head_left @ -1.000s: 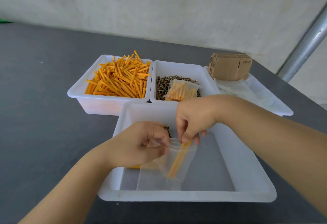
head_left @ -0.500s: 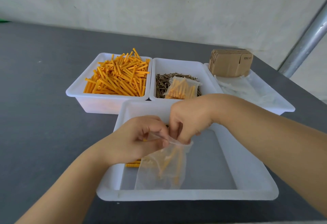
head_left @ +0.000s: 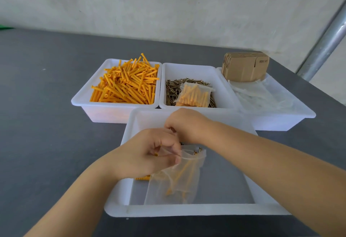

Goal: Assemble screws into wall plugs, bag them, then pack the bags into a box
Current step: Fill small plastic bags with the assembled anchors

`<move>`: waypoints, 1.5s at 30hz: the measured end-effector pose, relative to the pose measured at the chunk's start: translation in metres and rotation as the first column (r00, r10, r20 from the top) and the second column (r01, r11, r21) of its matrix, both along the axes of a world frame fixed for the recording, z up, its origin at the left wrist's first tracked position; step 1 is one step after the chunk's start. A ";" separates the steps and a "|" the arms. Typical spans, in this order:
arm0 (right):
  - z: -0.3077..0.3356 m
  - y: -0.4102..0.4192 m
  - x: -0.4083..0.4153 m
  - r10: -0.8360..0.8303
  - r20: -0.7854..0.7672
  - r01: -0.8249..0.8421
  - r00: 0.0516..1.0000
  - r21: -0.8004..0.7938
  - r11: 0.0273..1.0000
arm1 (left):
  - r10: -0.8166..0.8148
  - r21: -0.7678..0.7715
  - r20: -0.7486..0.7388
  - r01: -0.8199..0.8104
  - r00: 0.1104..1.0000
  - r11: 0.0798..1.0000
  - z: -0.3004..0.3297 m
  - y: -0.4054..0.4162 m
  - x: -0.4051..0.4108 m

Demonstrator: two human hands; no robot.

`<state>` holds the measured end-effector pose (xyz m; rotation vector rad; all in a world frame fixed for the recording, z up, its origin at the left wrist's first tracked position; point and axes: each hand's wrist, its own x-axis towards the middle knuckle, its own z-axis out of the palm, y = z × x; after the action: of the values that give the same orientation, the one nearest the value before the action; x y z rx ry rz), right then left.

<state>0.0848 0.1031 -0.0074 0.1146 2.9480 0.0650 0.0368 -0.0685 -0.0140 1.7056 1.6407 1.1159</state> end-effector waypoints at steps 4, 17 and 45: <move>-0.005 -0.006 0.000 0.025 0.013 -0.026 1.000 0.080 0.996 | -0.005 -0.006 0.007 0.005 1.000 1.000 -0.002 0.000 -0.002; 0.001 0.000 0.012 -0.052 -0.082 0.050 0.995 -0.030 0.998 | 0.049 -0.015 0.035 -0.048 0.998 0.999 -0.003 0.001 -0.001; 0.056 0.013 0.048 0.040 0.293 0.165 0.955 -0.638 0.752 | 0.071 -0.030 0.052 -0.069 0.996 0.997 0.002 -0.005 0.003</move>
<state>0.1326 0.1159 0.0486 0.0892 2.4863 -0.8880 0.0396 -0.0735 -0.0118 1.5979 1.6865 1.1553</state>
